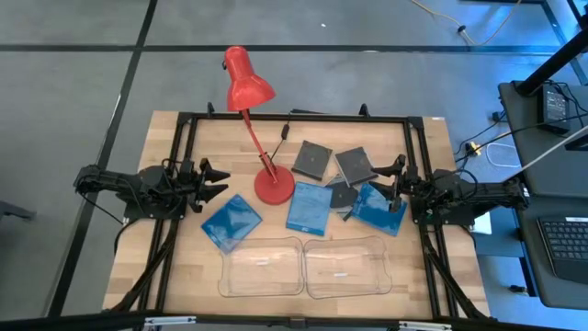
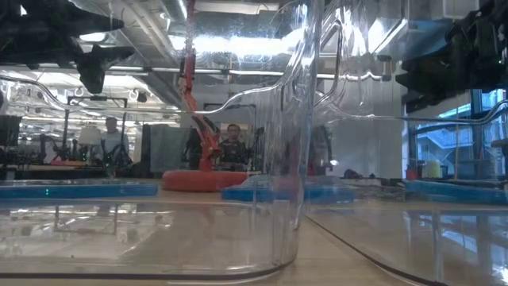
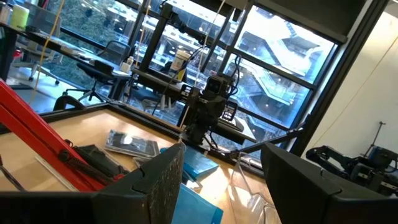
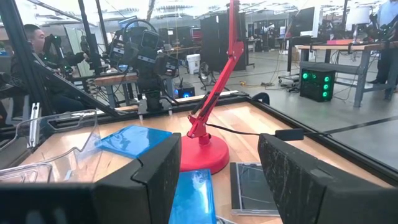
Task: Pick & place jewel cases by type
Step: Put the top right black cd case into the right transparent bin
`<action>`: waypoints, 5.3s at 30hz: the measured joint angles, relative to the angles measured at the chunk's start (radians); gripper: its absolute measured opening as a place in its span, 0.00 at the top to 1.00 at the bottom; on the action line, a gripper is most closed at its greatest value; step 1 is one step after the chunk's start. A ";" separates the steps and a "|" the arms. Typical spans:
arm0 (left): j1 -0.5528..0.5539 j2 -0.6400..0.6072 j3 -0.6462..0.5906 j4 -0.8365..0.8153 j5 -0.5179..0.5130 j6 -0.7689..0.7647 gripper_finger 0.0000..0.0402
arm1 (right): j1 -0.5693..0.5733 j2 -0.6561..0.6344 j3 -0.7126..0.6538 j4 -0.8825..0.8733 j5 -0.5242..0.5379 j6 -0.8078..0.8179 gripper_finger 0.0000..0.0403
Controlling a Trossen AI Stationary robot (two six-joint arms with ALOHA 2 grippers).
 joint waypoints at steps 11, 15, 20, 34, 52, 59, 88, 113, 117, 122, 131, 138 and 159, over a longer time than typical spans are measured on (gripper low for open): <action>0.000 0.000 0.000 0.006 -0.001 0.207 0.47 | 0.000 0.000 0.000 0.005 0.000 0.043 0.46; 0.000 0.000 0.000 0.046 -0.001 0.255 0.47 | 0.000 0.000 0.000 0.004 0.005 0.013 0.46; 0.000 0.000 0.000 0.097 -0.003 0.263 0.47 | 0.000 0.000 0.000 0.004 0.027 0.043 0.46; 0.000 0.020 0.000 0.098 -0.209 0.227 0.47 | 0.000 0.114 0.045 -0.113 0.206 -0.034 0.46; 0.000 0.107 0.000 0.099 -0.389 0.183 0.47 | -0.046 0.772 0.387 -0.438 0.285 -0.181 0.46; 0.000 0.107 0.000 0.059 -0.386 0.113 0.47 | -0.047 0.916 0.408 -0.420 0.236 -0.317 0.46; 0.000 0.107 0.000 0.000 -0.393 0.097 0.47 | -0.047 1.210 0.409 -0.285 0.235 -0.370 0.46; 0.000 0.144 0.000 0.033 -0.328 0.009 0.47 | -0.047 1.210 0.408 -0.302 0.189 -0.348 0.46; -0.001 0.258 0.000 0.203 -0.275 0.151 0.47 | -0.047 1.210 0.408 -0.304 0.189 -0.348 0.46; -0.001 0.444 0.042 0.278 -0.262 0.187 0.47 | -0.047 1.209 0.408 -0.327 0.144 -0.348 0.46; 0.000 0.699 0.162 0.278 -0.310 0.159 0.47 | -0.047 1.209 0.407 -0.340 0.188 -0.349 0.46; 0.000 0.807 0.224 0.279 -0.312 0.177 0.47 | -0.047 1.209 0.407 -0.388 0.169 -0.348 0.46; 0.000 0.850 0.242 0.324 -0.311 0.199 0.47 | -0.086 1.342 0.410 -0.283 0.200 -0.432 0.46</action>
